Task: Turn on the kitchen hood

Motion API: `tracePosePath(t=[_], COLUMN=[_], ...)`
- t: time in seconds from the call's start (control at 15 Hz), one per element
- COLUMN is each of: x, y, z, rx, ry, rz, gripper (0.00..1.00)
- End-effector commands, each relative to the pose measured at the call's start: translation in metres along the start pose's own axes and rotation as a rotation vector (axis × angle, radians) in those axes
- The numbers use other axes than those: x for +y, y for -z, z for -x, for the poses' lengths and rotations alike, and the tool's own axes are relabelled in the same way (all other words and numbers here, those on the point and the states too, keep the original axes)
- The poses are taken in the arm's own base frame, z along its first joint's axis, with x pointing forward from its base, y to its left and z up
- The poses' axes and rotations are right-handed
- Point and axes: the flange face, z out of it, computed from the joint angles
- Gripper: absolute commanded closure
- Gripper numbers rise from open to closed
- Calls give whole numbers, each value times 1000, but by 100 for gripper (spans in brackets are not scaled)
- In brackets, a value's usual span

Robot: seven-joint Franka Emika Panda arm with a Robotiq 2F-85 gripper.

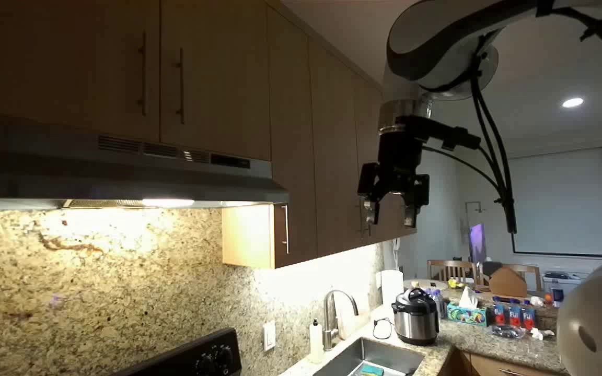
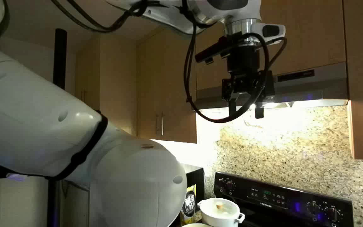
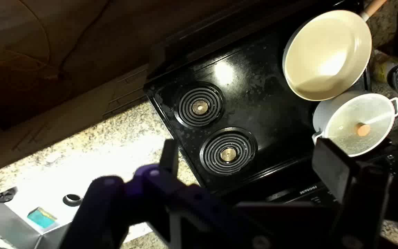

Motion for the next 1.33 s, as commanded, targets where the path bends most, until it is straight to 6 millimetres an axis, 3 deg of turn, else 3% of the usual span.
tracePosePath(t=[0.0, 0.73, 1.27], x=[0, -1, -14], y=[1, 1, 21], z=[0, -1, -16], rx=[-1, 6, 159], ry=[0, -5, -3], rz=[0, 5, 35], gripper=[0, 0, 0])
